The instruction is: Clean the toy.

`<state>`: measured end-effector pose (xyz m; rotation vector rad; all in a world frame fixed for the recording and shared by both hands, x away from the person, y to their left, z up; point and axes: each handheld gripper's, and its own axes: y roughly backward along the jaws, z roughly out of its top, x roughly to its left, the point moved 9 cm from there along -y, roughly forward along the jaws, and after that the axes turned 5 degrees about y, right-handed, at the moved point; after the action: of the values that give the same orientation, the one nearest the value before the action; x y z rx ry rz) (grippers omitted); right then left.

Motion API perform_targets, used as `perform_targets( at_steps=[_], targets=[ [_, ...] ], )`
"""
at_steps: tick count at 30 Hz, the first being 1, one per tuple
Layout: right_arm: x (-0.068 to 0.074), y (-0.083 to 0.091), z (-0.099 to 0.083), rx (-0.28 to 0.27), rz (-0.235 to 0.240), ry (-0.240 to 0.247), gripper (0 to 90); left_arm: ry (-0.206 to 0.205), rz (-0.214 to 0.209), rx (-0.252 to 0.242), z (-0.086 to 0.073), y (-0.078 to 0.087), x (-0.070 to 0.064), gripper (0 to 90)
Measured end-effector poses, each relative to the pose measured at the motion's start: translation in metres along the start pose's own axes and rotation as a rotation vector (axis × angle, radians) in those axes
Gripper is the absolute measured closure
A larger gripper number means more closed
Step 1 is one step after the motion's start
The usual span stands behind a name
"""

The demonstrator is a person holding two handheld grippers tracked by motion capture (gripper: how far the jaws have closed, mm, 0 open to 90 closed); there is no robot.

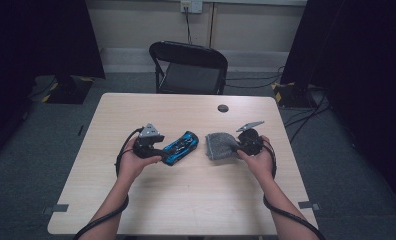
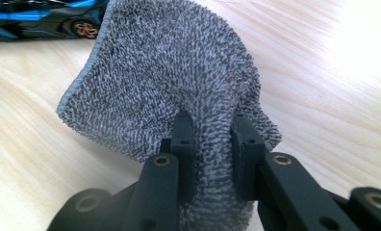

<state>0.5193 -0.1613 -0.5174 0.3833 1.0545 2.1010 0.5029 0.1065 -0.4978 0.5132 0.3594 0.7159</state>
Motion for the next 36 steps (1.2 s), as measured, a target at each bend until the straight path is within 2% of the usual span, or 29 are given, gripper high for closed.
perform_targets(
  at_steps=[2, 4, 8, 11, 12, 14, 17, 23, 25, 31, 36],
  targets=[
    [0.004, 0.000, 0.001, -0.002, 0.008, 0.007, 75.0, 0.018, -0.009, 0.007, 0.003, -0.008, 0.000, 27.7],
    [0.009, 0.000, 0.003, -0.007, 0.017, 0.018, 74.9, 0.003, -0.009, 0.047, 0.002, -0.019, -0.001, 34.3],
    [0.017, 0.003, 0.006, -0.018, 0.035, 0.039, 75.0, 0.012, 0.028, 0.078, 0.001, -0.038, 0.009, 35.5],
    [0.020, 0.005, 0.007, -0.028, 0.051, 0.049, 75.0, 0.025, 0.004, 0.076, 0.002, -0.049, 0.007, 35.1],
    [0.021, 0.006, 0.006, -0.028, 0.052, 0.050, 75.0, 0.016, 0.004, 0.097, 0.000, -0.051, 0.007, 35.0],
    [0.021, 0.007, 0.005, -0.029, 0.057, 0.055, 75.0, 0.013, 0.003, 0.105, -0.002, -0.057, 0.005, 34.8],
    [0.020, 0.008, 0.001, -0.034, 0.063, 0.052, 74.9, -0.002, 0.023, 0.134, -0.008, -0.064, 0.007, 35.1],
    [0.024, 0.010, -0.008, -0.036, 0.083, 0.056, 74.9, 0.046, 0.011, 0.114, -0.013, -0.068, 0.007, 34.6],
    [0.028, 0.011, -0.008, -0.040, 0.094, 0.064, 74.9, 0.044, 0.013, 0.109, -0.013, -0.068, 0.007, 34.9],
    [0.052, 0.017, 0.000, -0.071, 0.154, 0.120, 74.9, 0.032, 0.017, 0.115, -0.013, -0.066, 0.008, 35.7],
    [0.079, 0.014, 0.005, -0.059, 0.197, 0.193, 74.9, 0.008, 0.033, 0.121, -0.012, -0.066, 0.007, 35.5]
  ],
)
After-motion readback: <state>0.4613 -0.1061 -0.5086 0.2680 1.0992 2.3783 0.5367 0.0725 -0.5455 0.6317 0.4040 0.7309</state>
